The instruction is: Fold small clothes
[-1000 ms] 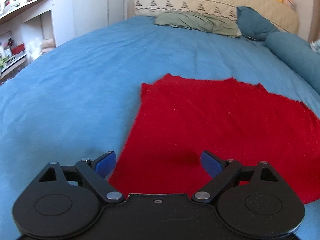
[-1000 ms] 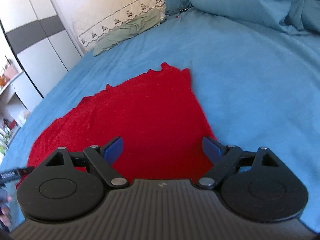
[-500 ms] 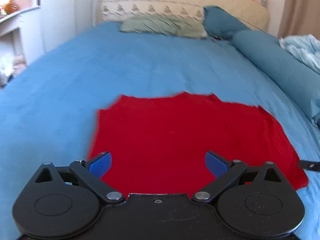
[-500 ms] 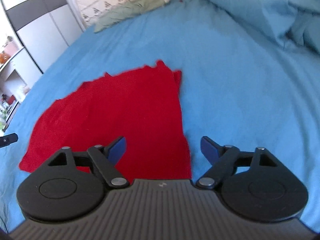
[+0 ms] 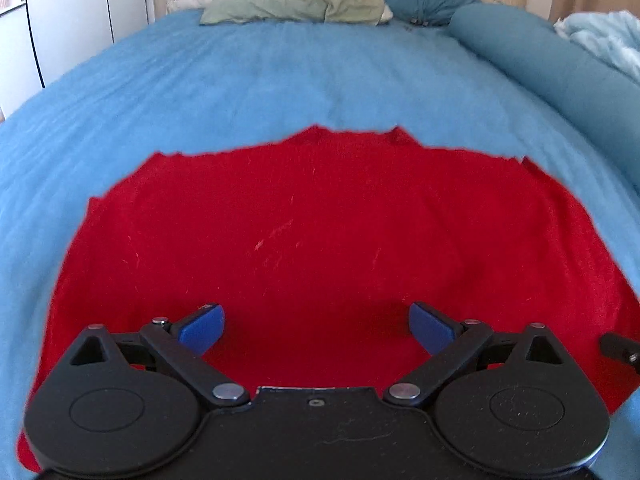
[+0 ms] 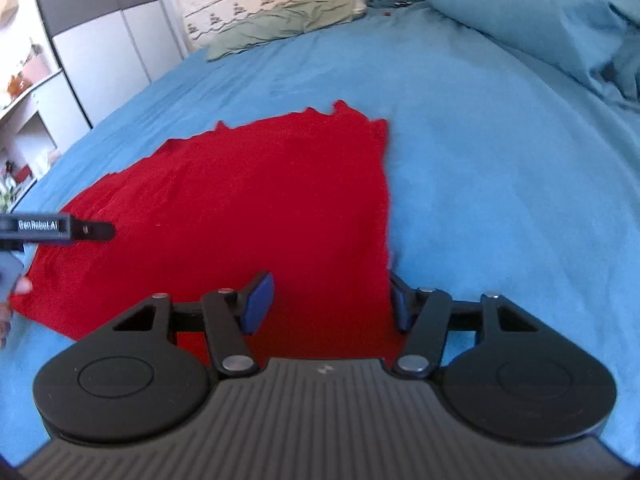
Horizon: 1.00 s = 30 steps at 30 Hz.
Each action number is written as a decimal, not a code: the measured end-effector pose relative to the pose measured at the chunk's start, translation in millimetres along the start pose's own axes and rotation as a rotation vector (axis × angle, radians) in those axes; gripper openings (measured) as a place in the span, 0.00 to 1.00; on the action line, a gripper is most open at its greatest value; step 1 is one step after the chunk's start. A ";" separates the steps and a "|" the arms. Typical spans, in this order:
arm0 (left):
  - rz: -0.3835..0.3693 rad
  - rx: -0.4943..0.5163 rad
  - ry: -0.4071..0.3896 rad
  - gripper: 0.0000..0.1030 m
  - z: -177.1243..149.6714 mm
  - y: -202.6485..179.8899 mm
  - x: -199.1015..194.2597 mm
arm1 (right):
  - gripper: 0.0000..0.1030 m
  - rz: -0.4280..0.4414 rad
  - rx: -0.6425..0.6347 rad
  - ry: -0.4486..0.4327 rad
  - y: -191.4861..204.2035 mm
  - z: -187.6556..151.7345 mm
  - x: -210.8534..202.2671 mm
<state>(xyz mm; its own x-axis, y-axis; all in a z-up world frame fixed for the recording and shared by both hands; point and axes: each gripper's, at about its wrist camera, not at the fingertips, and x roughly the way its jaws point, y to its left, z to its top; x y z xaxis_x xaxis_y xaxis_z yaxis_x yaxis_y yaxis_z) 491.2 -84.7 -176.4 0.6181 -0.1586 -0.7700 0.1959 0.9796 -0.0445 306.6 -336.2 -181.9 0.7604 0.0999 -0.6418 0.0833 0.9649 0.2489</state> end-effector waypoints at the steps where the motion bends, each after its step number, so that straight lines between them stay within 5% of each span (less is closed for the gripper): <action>1: 0.008 0.012 0.000 0.99 -1.3 -1.0 3.3 | 0.71 0.000 0.006 -0.002 -0.3 -0.4 0.7; 4: 0.033 0.029 0.017 1.00 -0.4 -5.5 11.5 | 0.62 -0.025 -0.010 0.009 5.9 3.6 4.1; 6: 0.045 0.032 0.028 1.00 2.2 -7.1 16.3 | 0.35 -0.041 0.019 0.028 7.1 8.7 5.3; 8: 0.055 0.042 0.042 1.00 5.0 -7.9 21.4 | 0.25 -0.066 0.100 0.053 6.8 17.5 3.9; 12: 0.033 0.031 0.071 1.00 11.6 -3.2 23.3 | 0.22 -0.019 0.219 -0.005 32.1 53.9 -18.4; 16: -0.021 -0.050 0.050 0.95 7.6 29.1 -8.5 | 0.22 0.130 0.151 -0.080 108.3 104.9 -34.8; 19: -0.009 -0.082 0.034 0.95 -7.0 72.2 -40.4 | 0.22 0.290 0.024 -0.013 188.9 121.4 -17.5; 22: 0.020 -0.098 0.016 0.96 -37.8 122.2 -67.4 | 0.22 0.402 -0.156 0.136 269.7 97.7 25.4; 26: 0.038 -0.141 0.021 0.96 -81.1 171.5 -86.3 | 0.22 0.378 -0.269 0.317 328.3 33.7 97.4; 30: 0.006 -0.154 0.000 0.96 -98.9 188.0 -97.5 | 0.31 0.376 -0.284 0.315 335.7 13.3 109.5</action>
<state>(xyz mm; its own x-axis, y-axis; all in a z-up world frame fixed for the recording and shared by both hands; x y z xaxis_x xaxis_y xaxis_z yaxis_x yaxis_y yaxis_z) 392.5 127.1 -172.6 0.6192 -0.1527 -0.7702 0.0733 0.9879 -0.1370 426.3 -4.6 -159.0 0.4715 0.4749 -0.7430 -0.3661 0.8720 0.3250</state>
